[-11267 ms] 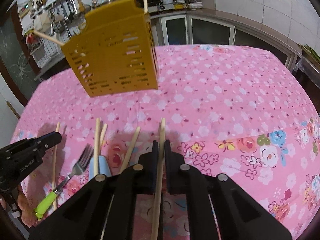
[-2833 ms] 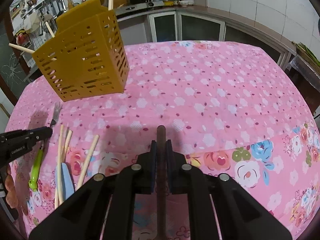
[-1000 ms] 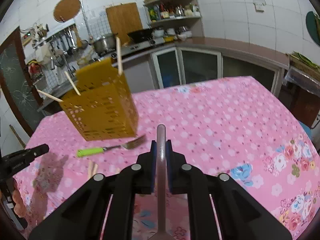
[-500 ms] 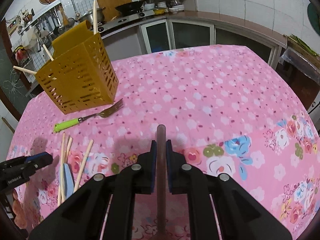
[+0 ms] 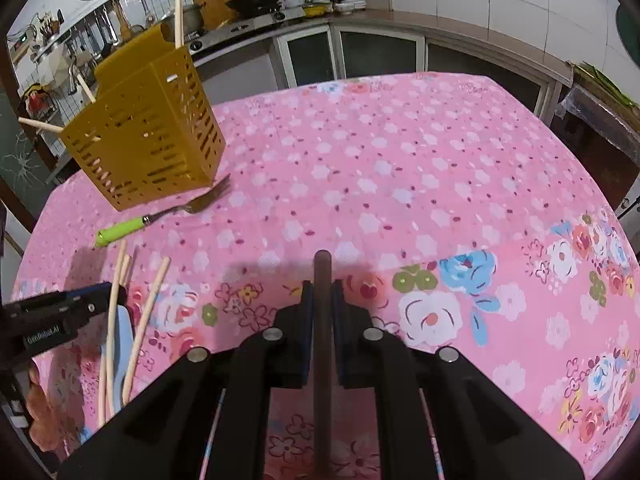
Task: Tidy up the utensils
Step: 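Lower the left tool and grasp a wooden chopstick, then carry the chopstick over the caddy with the left tool while the right tool brings the rod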
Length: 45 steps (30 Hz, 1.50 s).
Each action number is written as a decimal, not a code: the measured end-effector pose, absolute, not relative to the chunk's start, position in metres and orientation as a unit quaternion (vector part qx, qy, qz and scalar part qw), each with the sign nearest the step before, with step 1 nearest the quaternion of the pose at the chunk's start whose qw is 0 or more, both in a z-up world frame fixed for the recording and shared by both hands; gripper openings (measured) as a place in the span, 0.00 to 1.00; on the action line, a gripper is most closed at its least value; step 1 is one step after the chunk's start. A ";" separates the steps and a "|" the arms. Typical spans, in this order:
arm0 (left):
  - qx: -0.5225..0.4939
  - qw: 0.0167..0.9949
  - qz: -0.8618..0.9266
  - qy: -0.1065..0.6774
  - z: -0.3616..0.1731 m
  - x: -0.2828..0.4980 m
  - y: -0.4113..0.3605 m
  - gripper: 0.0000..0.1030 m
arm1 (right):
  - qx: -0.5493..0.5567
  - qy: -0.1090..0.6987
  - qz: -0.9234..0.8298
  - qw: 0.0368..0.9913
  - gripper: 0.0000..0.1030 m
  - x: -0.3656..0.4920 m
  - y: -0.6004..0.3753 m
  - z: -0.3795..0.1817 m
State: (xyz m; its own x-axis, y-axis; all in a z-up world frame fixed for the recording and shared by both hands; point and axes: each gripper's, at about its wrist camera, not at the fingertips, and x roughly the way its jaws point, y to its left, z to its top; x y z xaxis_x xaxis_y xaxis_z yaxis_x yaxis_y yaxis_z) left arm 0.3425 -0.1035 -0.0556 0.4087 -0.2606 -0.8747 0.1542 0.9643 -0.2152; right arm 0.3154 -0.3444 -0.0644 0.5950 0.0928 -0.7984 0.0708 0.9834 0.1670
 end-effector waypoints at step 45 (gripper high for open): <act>-0.076 0.955 -0.135 0.253 0.096 0.295 -0.038 0.04 | 0.112 0.189 0.109 0.969 0.09 0.297 -0.300 0.052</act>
State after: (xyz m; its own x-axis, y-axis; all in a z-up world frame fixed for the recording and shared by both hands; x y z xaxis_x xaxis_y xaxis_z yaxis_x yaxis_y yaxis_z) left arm 0.2953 -0.0380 0.0963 0.8360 -0.2963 -0.4619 0.2191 0.9519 -0.2141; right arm 0.2968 -0.2997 0.0524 0.9047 0.2529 -0.3429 -0.1682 0.9514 0.2579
